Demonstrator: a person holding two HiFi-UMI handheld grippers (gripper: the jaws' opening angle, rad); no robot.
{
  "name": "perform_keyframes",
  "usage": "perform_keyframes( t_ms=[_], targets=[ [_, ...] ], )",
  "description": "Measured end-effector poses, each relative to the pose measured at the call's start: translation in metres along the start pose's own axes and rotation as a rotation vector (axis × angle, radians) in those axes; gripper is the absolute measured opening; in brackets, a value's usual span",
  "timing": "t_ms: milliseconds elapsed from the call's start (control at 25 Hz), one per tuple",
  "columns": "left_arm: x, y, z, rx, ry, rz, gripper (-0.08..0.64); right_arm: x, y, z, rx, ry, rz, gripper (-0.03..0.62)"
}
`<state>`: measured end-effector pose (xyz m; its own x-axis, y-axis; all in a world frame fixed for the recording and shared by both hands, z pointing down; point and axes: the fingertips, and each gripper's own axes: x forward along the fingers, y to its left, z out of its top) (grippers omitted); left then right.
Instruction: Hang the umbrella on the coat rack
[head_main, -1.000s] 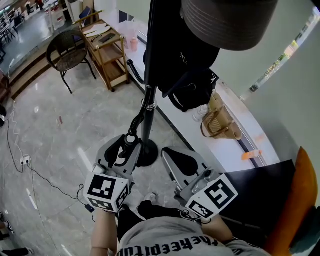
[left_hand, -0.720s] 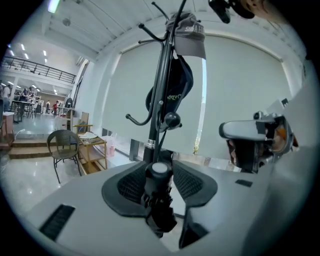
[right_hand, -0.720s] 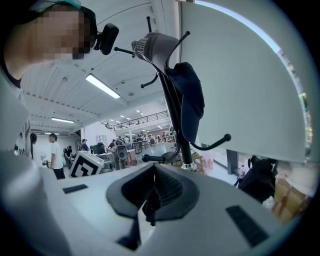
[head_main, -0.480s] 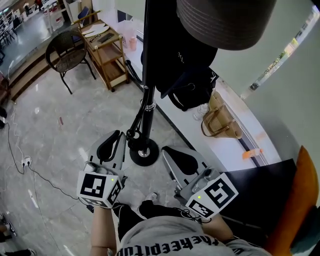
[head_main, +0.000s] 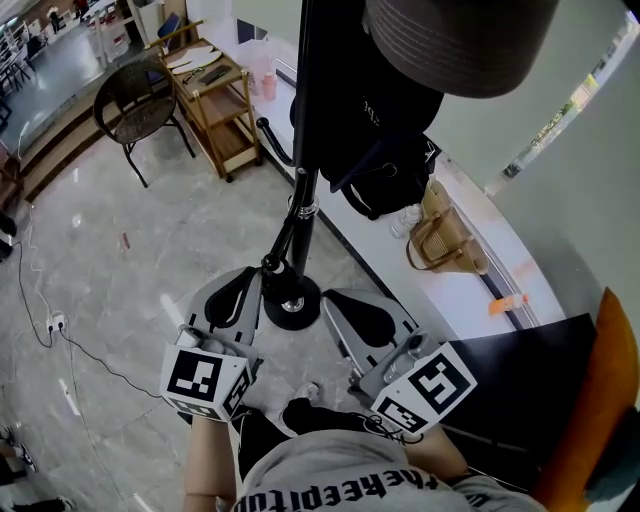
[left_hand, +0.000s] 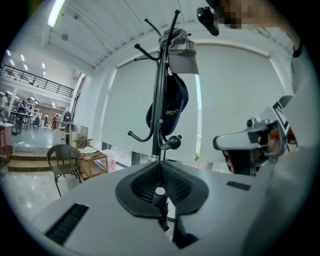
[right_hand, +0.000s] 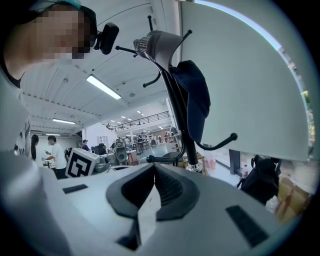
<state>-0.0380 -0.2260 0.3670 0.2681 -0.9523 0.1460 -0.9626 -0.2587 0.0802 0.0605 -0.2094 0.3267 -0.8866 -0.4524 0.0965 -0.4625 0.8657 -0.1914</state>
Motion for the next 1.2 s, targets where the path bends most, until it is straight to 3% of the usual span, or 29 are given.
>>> perform_keyframes(
  t_ms=[600, 1200],
  targets=[
    [-0.036, 0.003, 0.014, 0.013, -0.013, -0.041, 0.015, 0.015, 0.042, 0.006, -0.018, -0.025, 0.006, 0.012],
    [-0.069, 0.004, 0.029, 0.044, -0.037, -0.156, 0.015, 0.022, 0.086, 0.014, -0.036, -0.063, -0.075, 0.012]
  ],
)
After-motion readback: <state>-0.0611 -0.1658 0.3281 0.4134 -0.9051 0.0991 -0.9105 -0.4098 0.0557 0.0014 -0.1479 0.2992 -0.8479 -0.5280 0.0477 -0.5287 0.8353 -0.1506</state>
